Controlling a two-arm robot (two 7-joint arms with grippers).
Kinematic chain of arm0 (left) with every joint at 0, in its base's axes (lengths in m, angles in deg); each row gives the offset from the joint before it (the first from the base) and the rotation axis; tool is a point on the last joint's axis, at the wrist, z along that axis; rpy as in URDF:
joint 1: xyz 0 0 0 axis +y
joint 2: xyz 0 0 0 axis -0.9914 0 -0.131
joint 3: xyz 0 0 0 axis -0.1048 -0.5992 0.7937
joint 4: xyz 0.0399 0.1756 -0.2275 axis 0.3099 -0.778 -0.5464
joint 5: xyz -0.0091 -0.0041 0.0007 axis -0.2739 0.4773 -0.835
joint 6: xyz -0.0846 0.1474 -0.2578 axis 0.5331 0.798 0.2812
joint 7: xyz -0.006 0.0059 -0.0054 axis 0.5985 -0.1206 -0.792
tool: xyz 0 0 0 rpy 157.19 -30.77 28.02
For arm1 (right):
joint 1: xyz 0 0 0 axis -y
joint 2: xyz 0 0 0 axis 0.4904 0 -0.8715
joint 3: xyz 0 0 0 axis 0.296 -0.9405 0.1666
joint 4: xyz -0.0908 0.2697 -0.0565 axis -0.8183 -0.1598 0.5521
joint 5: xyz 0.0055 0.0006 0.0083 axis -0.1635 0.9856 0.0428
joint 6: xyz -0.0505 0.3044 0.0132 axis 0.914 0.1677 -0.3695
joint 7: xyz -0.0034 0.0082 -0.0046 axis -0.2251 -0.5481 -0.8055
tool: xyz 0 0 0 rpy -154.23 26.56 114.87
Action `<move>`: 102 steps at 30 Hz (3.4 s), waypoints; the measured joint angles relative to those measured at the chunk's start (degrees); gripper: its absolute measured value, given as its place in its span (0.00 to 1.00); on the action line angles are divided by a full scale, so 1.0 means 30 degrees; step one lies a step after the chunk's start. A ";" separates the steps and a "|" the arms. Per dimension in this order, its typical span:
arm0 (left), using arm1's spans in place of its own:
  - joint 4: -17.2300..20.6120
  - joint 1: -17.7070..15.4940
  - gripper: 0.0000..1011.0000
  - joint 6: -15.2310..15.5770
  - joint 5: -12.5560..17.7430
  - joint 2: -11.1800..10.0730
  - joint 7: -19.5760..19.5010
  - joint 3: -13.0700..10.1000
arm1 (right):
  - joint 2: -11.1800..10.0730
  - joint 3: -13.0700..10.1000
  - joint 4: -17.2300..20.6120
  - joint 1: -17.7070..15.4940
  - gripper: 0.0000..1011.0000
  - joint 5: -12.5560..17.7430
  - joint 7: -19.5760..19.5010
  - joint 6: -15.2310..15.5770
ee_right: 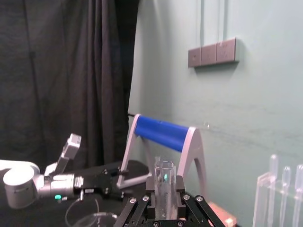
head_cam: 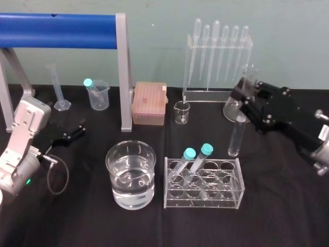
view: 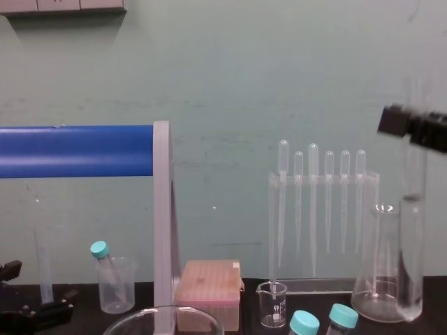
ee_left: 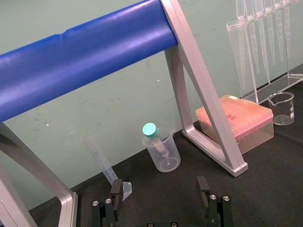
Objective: Hold the test tube with one hand and immerse one end into the beaker, then return it to the test tube rack.
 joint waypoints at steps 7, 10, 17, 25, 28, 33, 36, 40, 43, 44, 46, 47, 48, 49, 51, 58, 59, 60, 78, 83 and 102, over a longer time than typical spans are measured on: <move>0.0001 0.0000 0.99 0.0000 0.0000 0.0001 0.0000 0.0000 | 0.0308 0.0529 -0.1252 0.0743 0.22 -0.0163 0.0605 0.0266; 0.0000 0.0000 0.99 0.0000 0.0000 0.0001 0.0000 0.0000 | 0.0350 0.0620 -0.1521 0.0906 0.22 -0.0236 0.0727 0.0309; 0.0000 0.0000 0.99 0.0000 0.0000 0.0000 0.0000 0.0000 | 0.0526 0.0910 -0.2200 0.1323 0.22 -0.0344 0.1022 0.0353; 0.0001 0.0000 0.99 0.0000 0.0000 0.0000 0.0000 -0.0001 | 0.0951 0.1501 -0.3377 0.1994 0.22 -0.0380 0.1520 0.0495; 0.0000 0.0000 0.99 0.0000 0.0000 0.0000 0.0000 0.0000 | 0.1050 0.1702 -0.3782 0.2244 0.22 -0.0425 0.1654 0.0586; 0.0000 0.0000 0.99 0.0000 0.0000 0.0000 0.0000 0.0000 | 0.1098 0.1907 -0.4199 0.2534 0.22 -0.0506 0.1778 0.0706; 0.0001 0.0000 0.99 0.0000 0.0001 0.0000 0.0000 0.0000 | 0.1100 0.2007 -0.4419 0.2689 0.22 -0.0550 0.1834 0.0775; 0.0001 0.0000 0.99 0.0000 0.0001 0.0000 0.0000 -0.0001 | 0.1132 0.2174 -0.4704 0.2866 0.22 -0.0602 0.1914 0.0863; 0.0000 0.0000 0.99 0.0000 0.0000 0.0000 0.0000 0.0000 | 0.1135 0.2289 -0.4822 0.2914 0.22 -0.0681 0.1936 0.0940; 0.0001 0.0000 0.99 0.0000 0.0000 0.0000 0.0000 0.0000 | 0.1128 0.2362 -0.4873 0.2927 0.22 -0.0726 0.1944 0.0990; 0.0000 0.0000 0.99 0.0000 0.0001 0.0000 0.0000 0.0000 | 0.1103 0.2461 -0.4928 0.2890 0.22 -0.0763 0.1947 0.1060; 0.0000 0.0000 0.99 0.0000 0.0000 0.0000 0.0000 -0.0001 | 0.1095 0.2485 -0.4939 0.2854 0.22 -0.0770 0.1947 0.1073; 0.0000 0.0000 0.99 0.0000 0.0000 0.0000 0.0000 -0.0001 | 0.1087 0.2508 -0.4949 0.2817 0.22 -0.0780 0.1940 0.1082; 0.0000 0.0001 0.99 0.0000 0.0000 0.0000 0.0000 0.0000 | 0.1061 0.2539 -0.4953 0.2746 0.22 -0.0797 0.1926 0.1110; 0.0000 0.0000 0.99 0.0000 0.0000 0.0000 0.0000 0.0000 | 0.1033 0.2558 -0.4953 0.2673 0.22 -0.0811 0.1921 0.1128; 0.0000 0.0000 0.99 -0.0001 0.0000 0.0000 0.0000 0.0000 | 0.0894 0.2570 -0.4954 0.2399 0.22 -0.0921 0.1686 0.1190; 0.0001 0.0000 0.99 0.0000 0.0000 0.0000 0.0000 0.0000 | 0.0887 0.2570 -0.4992 0.2377 0.22 -0.0965 0.1649 0.1189; 0.0000 0.0000 0.99 0.0000 0.0000 0.0000 0.0000 0.0000 | 0.0887 0.2569 -0.5023 0.2370 0.22 -0.0988 0.1643 0.1186; 0.0000 0.0001 0.99 0.0000 0.0000 0.0001 0.0000 0.0000 | 0.1094 0.2701 -0.5585 0.2619 0.22 -0.1255 0.1693 0.1125; 0.0000 0.0000 0.99 -0.0001 0.0000 -0.0001 0.0000 0.0000 | 0.1089 0.2695 -0.5567 0.2614 0.22 -0.1241 0.1697 0.1110; 0.0000 0.0001 0.99 0.0000 0.0000 0.0000 0.0000 -0.0001 | 0.1078 0.2666 -0.5523 0.2587 0.70 -0.1203 0.1706 0.1078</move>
